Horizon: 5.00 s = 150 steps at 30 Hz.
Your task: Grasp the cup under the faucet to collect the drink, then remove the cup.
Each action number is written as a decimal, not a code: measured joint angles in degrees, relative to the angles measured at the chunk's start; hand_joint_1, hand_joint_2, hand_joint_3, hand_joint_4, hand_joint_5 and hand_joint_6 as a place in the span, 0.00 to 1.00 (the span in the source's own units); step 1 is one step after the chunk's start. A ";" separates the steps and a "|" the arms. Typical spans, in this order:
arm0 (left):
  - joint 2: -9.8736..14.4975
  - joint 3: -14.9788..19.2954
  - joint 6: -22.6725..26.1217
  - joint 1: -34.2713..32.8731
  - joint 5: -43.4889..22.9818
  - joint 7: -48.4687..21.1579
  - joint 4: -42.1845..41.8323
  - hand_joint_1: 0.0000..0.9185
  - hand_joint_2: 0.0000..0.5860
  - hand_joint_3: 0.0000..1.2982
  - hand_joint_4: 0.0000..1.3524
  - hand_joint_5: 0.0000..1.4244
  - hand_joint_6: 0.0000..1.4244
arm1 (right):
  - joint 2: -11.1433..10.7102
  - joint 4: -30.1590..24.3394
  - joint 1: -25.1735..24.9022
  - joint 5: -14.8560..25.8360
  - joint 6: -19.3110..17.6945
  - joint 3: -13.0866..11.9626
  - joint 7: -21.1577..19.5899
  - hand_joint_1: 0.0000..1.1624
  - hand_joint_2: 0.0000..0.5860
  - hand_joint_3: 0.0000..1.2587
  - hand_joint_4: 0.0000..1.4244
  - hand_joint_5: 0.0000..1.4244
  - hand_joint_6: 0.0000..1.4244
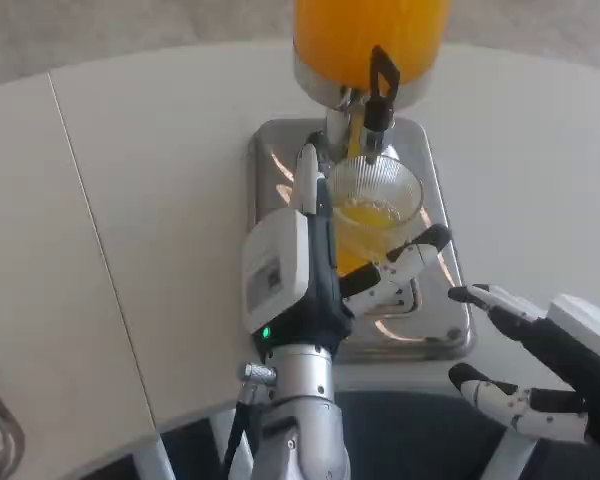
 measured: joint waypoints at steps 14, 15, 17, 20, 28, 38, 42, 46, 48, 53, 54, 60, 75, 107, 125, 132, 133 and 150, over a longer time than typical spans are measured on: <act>0.41 -0.35 -1.03 -5.48 -1.19 4.56 8.81 0.39 0.07 0.00 0.00 0.22 0.27 | -0.18 0.22 -0.93 0.07 0.00 0.22 0.00 0.36 0.83 0.06 0.00 0.00 0.00; 0.42 -0.37 -1.14 -5.86 -1.72 4.64 9.26 0.38 0.08 0.00 0.00 0.23 0.27 | -0.18 0.27 -1.04 0.08 0.00 0.29 0.00 0.36 0.83 0.06 0.00 0.00 0.00; 0.44 -0.43 -1.33 -6.65 -1.92 5.53 10.79 0.38 0.09 0.00 0.00 0.23 0.27 | -0.18 0.39 -1.34 0.10 0.00 0.30 0.00 0.36 0.83 0.06 0.00 0.00 0.00; 0.46 -0.54 -1.30 -7.28 -2.02 6.15 12.38 0.38 0.09 0.00 0.00 0.23 0.28 | -0.18 0.52 -1.44 0.12 0.00 0.30 0.00 0.36 0.84 0.06 0.00 0.00 0.00; 0.48 -1.49 -0.45 -8.12 -2.01 7.70 14.26 0.38 0.09 0.00 0.00 0.25 0.29 | -0.17 0.88 -1.49 0.21 -0.01 0.30 -0.01 0.37 0.84 0.06 0.00 0.00 0.00; 0.47 -1.72 1.39 -8.79 -2.03 9.29 14.69 0.38 0.09 0.00 0.00 0.30 0.36 | -0.17 2.09 -2.06 0.35 -0.01 0.30 -0.01 0.42 0.85 0.08 0.00 0.00 0.00; 0.45 -1.90 2.24 -9.27 -2.02 10.18 14.90 0.38 0.10 0.00 0.00 0.32 0.39 | -0.17 2.22 -2.21 0.33 0.00 0.30 -0.01 0.42 0.86 0.08 0.00 0.00 0.00; 0.41 -2.25 2.67 -9.92 -2.02 10.48 15.51 0.38 0.10 0.00 0.00 0.32 0.42 | -0.16 2.22 -2.25 0.32 0.01 0.30 -0.01 0.43 0.86 0.08 0.00 0.00 0.00; 0.41 -2.59 2.73 -10.12 -2.03 10.66 15.76 0.38 0.10 0.01 0.02 0.33 0.43 | -0.16 2.22 -2.26 0.32 0.03 0.30 -0.01 0.43 0.89 0.08 0.00 0.00 0.00; 0.41 -3.81 3.44 -10.98 -2.01 10.85 16.83 0.39 0.12 0.06 0.11 0.39 0.58 | -0.17 2.72 -2.68 0.46 0.04 0.20 -0.03 0.44 0.90 0.08 0.00 0.00 0.00; 0.41 -3.87 3.66 -11.24 -2.01 10.89 17.01 0.40 0.13 0.07 0.13 0.41 0.61 | -0.17 2.79 -2.71 0.46 0.04 0.18 -0.05 0.44 0.90 0.08 0.00 0.00 0.00; 0.41 -4.15 3.77 -11.58 -2.03 11.28 17.59 0.43 0.16 0.16 0.21 0.50 0.76 | -0.17 2.88 -2.83 0.45 0.04 0.17 -0.32 0.44 0.91 0.07 0.00 0.00 0.00; 0.38 -3.60 3.09 -12.11 -4.54 12.42 19.53 0.46 0.18 0.33 0.39 0.64 0.91 | -0.17 2.93 -3.15 0.44 1.46 0.20 -0.37 0.46 0.95 0.05 0.00 0.00 0.00; 0.43 -1.54 2.27 -8.90 -8.65 17.40 15.36 0.58 0.08 0.73 0.79 0.91 1.00 | -0.79 4.25 -3.42 0.43 1.70 0.72 -0.37 0.48 0.93 0.05 0.00 0.00 0.00; 2.28 -0.42 2.19 -3.49 -6.18 14.42 4.30 0.58 0.07 0.74 0.81 0.93 1.00 | -0.78 4.82 -4.13 0.23 1.77 2.00 -0.68 0.45 0.93 0.05 0.00 0.00 0.00; 4.80 0.51 1.86 -1.95 -4.62 12.46 2.88 0.57 0.08 0.74 0.81 0.93 1.00 | -0.76 4.91 -4.35 0.16 2.25 2.27 -0.80 0.43 0.90 0.05 0.00 0.00 0.00; 4.92 0.63 1.86 -1.87 -4.56 12.40 2.73 0.57 0.08 0.74 0.81 0.93 1.00 | -0.76 4.98 -4.44 0.16 2.28 2.27 -0.83 0.43 0.90 0.05 0.00 0.00 0.00; 6.35 0.84 1.53 0.80 -3.96 10.55 1.56 0.56 0.10 0.74 0.81 0.93 1.00 | -0.73 6.95 -6.29 0.14 2.43 2.90 -1.22 0.42 0.92 0.04 0.00 0.00 0.00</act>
